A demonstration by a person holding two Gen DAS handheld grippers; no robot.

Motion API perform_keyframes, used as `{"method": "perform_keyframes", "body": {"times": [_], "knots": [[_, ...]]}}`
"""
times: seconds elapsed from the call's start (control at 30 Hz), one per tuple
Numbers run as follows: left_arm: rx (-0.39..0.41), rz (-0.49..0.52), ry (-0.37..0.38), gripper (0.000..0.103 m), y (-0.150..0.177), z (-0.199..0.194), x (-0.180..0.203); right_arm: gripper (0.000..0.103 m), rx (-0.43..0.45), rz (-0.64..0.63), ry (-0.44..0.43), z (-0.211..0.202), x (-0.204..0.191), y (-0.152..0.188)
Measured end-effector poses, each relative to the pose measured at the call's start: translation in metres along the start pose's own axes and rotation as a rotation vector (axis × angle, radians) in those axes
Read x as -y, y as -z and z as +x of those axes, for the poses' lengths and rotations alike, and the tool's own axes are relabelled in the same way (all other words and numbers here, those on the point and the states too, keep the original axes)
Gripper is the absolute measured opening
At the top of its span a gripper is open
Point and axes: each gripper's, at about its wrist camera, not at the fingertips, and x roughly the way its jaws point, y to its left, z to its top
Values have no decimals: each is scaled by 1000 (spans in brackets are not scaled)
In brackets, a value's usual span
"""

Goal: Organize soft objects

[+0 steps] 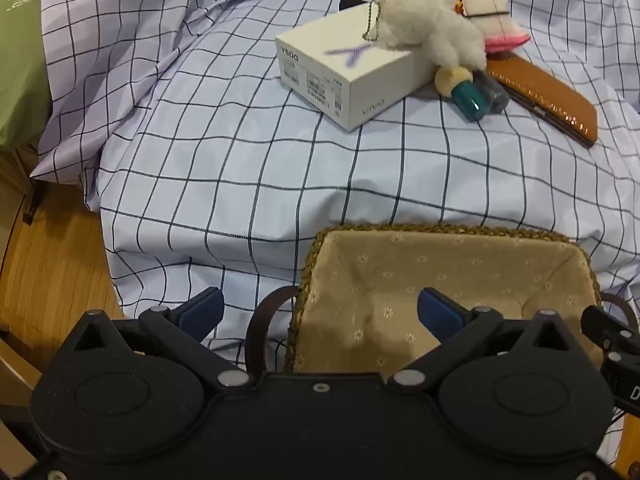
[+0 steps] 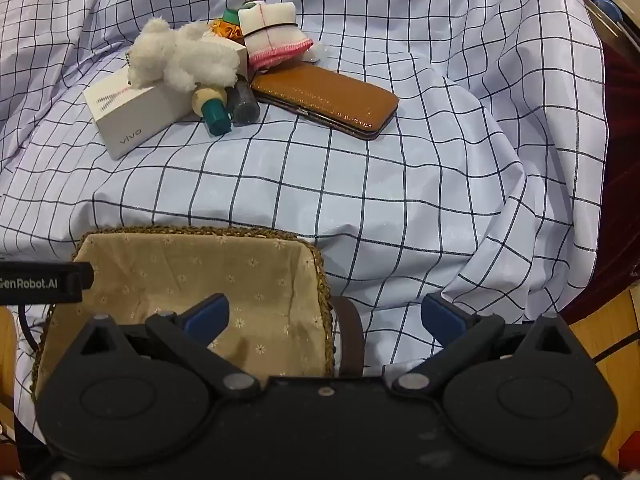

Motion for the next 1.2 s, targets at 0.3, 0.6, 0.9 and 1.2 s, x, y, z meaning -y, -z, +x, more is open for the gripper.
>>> {"method": "perform_keyframes", "body": {"times": [0.3, 0.6, 0.9, 1.2], "knots": [[-8, 7, -12, 100, 5, 1, 0, 102, -26, 5, -13, 3, -3, -1], [-11, 0, -15, 100, -5, -4, -1, 102, -45, 7, -5, 3, -5, 0], [-8, -1, -15, 100, -4, -2, 0, 102, -52, 5, -12, 5, -7, -1], [-5, 2, -16, 100, -1, -2, 2, 102, -59, 9, -16, 6, -7, -1]]}}
